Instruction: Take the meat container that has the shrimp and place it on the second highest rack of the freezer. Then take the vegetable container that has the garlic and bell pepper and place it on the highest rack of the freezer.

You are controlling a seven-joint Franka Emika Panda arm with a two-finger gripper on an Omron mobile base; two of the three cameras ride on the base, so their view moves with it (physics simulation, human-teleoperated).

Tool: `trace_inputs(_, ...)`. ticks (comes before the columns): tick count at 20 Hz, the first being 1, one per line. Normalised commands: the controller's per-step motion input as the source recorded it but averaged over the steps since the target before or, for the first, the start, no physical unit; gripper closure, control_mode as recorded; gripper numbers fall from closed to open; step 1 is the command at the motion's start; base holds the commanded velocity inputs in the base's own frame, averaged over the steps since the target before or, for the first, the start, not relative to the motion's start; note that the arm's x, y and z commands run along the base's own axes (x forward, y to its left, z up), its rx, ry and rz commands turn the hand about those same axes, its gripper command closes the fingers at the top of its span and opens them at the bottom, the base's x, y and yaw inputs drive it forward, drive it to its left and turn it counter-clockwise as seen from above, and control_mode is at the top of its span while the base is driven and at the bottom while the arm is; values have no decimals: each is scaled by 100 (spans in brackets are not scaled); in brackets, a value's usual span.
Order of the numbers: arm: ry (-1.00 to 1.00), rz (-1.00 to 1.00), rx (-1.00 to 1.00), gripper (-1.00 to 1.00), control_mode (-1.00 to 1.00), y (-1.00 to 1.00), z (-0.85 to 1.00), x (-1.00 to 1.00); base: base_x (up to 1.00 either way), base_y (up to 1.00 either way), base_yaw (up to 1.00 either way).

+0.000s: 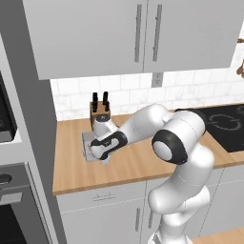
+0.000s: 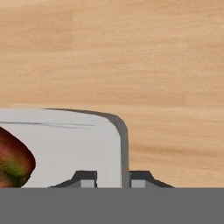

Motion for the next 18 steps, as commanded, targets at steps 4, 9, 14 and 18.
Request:
trace_inputs(4, 0, 0, 0, 100, -100, 0, 0, 0, 0, 0, 0)
trace_inputs(9, 0, 0, 0, 100, -100, 0, 0, 0, 0, 0, 0)
trace_inputs(14, -3, 0, 0, 100, -100, -2, 28, -2, 0, 0, 0)
trace_inputs(18, -7, 0, 0, 100, -100, -8, 81, -13, 0, 0, 0)
